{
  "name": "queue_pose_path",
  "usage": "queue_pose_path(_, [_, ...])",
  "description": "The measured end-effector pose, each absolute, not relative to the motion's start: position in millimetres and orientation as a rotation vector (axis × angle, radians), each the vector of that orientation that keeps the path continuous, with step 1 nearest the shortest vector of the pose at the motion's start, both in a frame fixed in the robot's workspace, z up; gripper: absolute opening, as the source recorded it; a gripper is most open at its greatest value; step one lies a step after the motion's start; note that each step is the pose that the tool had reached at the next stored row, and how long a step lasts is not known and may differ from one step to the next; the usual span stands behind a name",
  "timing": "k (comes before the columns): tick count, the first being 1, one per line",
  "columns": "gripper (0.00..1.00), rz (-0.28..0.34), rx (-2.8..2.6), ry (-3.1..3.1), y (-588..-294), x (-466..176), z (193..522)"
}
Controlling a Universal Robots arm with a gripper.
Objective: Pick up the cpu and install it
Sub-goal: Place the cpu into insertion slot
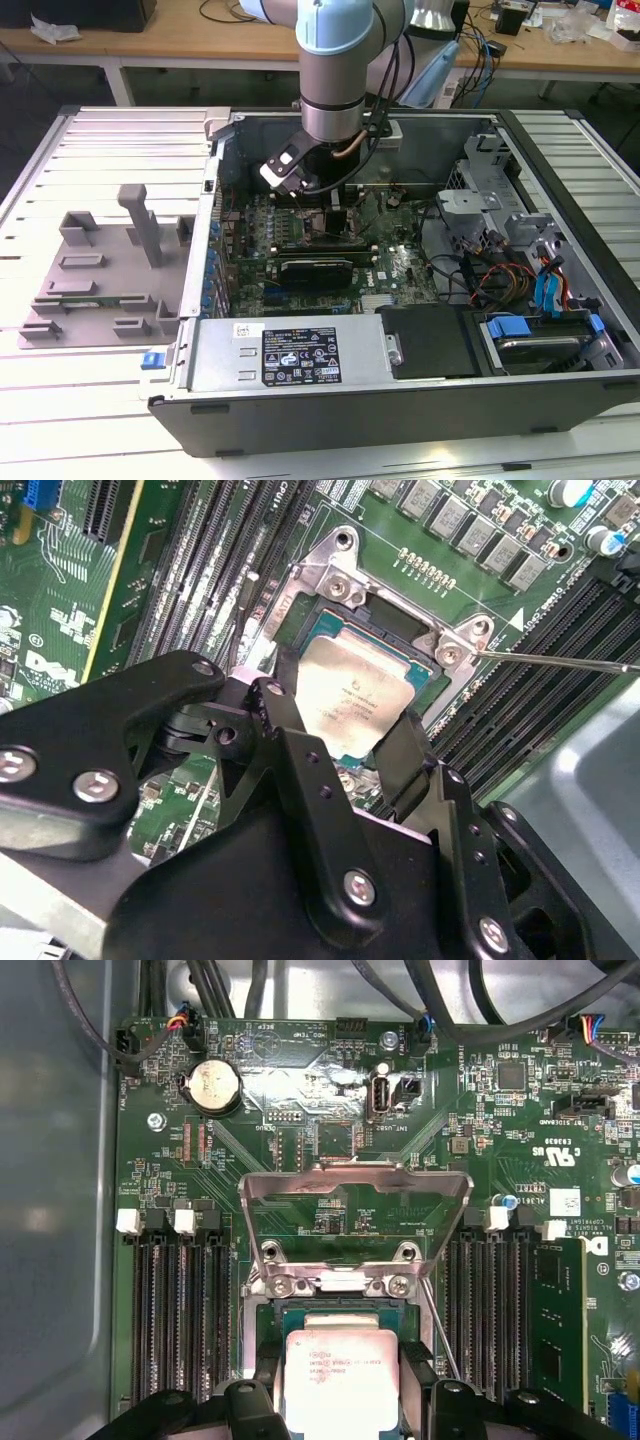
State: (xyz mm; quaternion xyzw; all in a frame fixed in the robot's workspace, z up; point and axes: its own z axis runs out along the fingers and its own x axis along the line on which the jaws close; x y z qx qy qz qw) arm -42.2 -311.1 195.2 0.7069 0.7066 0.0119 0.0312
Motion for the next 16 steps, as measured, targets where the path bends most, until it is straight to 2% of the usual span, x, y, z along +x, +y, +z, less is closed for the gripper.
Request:
queue_pose_path(15, [0.55,0.037,2.19,2.164,-311.1,-41.7,194.6])
queue_pose_path(16, [0.61,0.038,2.19,2.164,-311.0,-41.7,194.5])
